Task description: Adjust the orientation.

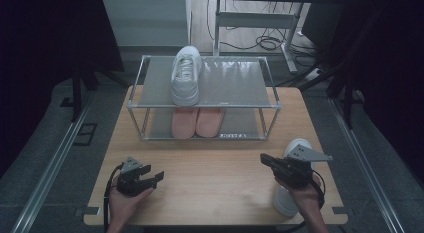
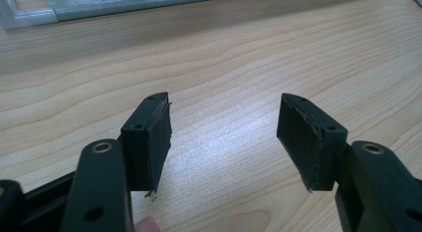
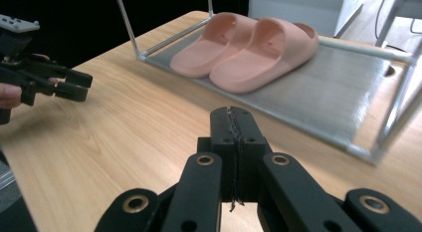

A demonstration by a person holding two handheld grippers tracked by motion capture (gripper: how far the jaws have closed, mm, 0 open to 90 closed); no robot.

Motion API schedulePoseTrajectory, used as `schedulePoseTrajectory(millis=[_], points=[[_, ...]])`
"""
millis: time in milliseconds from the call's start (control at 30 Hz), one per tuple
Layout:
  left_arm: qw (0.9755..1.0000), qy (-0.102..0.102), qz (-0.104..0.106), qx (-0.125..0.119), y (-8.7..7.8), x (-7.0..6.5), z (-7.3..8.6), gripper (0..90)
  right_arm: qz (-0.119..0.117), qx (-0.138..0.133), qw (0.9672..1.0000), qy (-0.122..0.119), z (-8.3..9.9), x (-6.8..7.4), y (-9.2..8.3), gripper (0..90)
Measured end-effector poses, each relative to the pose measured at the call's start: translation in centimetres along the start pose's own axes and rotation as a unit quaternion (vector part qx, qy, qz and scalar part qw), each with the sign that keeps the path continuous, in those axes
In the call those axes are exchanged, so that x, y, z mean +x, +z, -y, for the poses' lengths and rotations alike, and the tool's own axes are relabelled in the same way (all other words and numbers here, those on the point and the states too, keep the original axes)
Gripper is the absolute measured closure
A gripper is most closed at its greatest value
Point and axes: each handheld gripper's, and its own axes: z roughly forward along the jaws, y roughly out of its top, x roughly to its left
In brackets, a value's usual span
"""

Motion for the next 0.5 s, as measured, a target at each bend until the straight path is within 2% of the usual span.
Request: schedulePoseTrajectory(millis=[233, 333, 500], points=[[1.0, 0.0, -0.001, 0.003, 0.1, 0.0, 0.0, 38.8, 0.022, 0.016, 0.9996, 0.008, 2.8, -0.2, -2.9, 89.6], [1.0, 0.001, 0.0, 0.003, 0.2, 0.0, 0.0, 38.9, 0.027, 0.021, 0.9993, 0.012, 3.8, 0.1, -3.9, 89.6], [1.0, 0.001, 0.0, 0.003, 0.1, 0.0, 0.0, 38.8, 0.032, 0.043, 0.9986, 0.004, 5.3, 1.1, -4.4, 89.6]])
